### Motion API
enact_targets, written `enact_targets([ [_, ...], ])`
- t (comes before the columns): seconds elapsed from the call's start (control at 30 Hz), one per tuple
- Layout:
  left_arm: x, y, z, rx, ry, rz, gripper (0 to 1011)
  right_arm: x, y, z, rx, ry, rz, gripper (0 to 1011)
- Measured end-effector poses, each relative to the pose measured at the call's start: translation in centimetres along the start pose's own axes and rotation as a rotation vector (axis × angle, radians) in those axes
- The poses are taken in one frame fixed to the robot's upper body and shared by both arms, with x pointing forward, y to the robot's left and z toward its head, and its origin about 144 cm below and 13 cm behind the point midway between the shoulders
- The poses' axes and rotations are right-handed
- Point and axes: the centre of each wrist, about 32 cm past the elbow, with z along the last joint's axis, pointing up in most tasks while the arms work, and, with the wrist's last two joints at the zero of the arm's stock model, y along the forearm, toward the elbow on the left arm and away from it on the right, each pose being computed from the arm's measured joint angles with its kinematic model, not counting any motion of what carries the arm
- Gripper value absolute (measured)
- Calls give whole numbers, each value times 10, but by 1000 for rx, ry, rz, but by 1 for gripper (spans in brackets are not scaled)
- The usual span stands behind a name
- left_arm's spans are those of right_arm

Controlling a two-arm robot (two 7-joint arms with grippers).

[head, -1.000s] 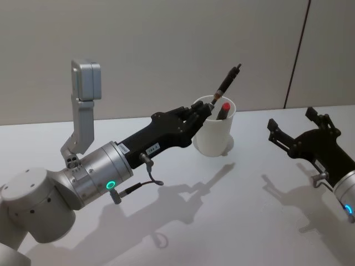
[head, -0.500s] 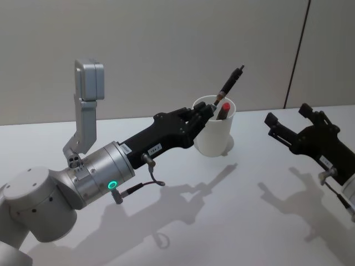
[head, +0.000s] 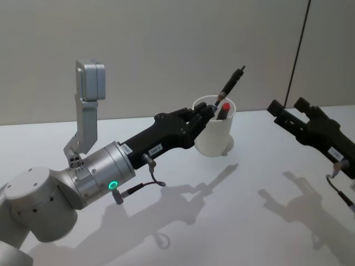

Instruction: Place the pen into the pen holder.

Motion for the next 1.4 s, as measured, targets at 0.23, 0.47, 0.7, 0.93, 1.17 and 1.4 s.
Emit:
enact_targets([
  [0.23,0,0,0,0,0,-1,115,0,2,6,7,114,44,1001],
  [0.47,0,0,0,0,-1,-1,116,-2,8,10,4,267,106,1001],
  [0.7,0,0,0,0,-1,-1,116,-7,17,8,-14,389,156,1001],
  [0.93,0,0,0,0,-1,-1,115,-15,28,2,-31,481,186,1001],
  [1.17,0,0,0,0,0,-1,115,-23,33,-3,-33,514,178,1001],
  [1.4,0,0,0,0,0,0,115,-33,39,-11,-14,526,154,1001],
])
